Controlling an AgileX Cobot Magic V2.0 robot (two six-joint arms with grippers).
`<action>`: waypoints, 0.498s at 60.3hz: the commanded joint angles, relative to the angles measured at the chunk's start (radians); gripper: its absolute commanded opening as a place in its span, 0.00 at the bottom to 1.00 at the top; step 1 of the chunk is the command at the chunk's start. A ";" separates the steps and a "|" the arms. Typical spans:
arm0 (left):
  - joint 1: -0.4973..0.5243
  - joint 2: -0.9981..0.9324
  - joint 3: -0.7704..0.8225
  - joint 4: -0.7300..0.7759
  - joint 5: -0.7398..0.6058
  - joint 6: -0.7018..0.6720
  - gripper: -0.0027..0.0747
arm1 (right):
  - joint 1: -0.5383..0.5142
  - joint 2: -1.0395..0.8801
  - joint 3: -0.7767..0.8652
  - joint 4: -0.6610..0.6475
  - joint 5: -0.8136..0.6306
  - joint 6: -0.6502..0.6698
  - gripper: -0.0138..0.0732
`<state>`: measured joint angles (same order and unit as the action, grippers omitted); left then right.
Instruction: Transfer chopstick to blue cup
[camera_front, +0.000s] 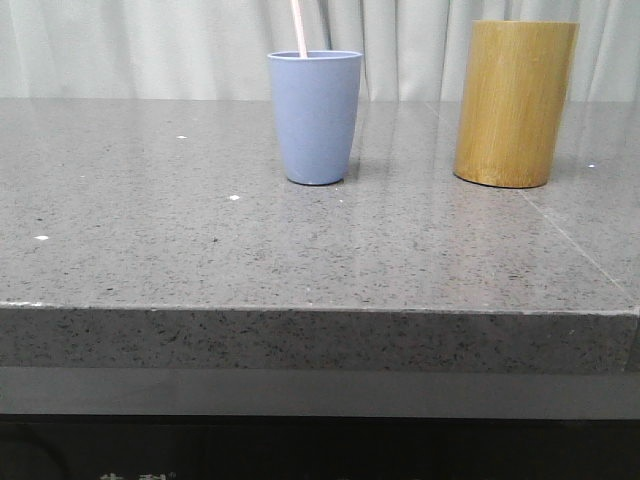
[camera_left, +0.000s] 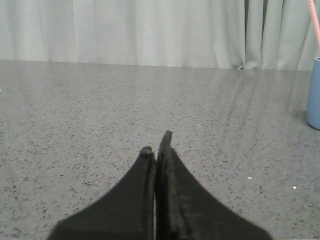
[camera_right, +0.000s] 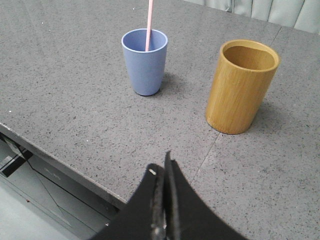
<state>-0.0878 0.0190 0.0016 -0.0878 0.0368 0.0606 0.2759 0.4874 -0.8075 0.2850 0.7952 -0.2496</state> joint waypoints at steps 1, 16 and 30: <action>0.013 -0.044 0.009 -0.009 -0.084 0.000 0.01 | -0.005 0.002 -0.023 0.005 -0.067 -0.001 0.08; 0.012 -0.049 0.007 -0.009 -0.081 0.000 0.01 | -0.005 0.003 -0.023 0.005 -0.064 -0.001 0.08; 0.034 -0.049 0.007 -0.009 -0.081 0.000 0.01 | -0.005 0.003 -0.023 0.005 -0.062 -0.001 0.08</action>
<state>-0.0580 -0.0045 0.0016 -0.0892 0.0332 0.0606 0.2759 0.4874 -0.8075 0.2828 0.7991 -0.2496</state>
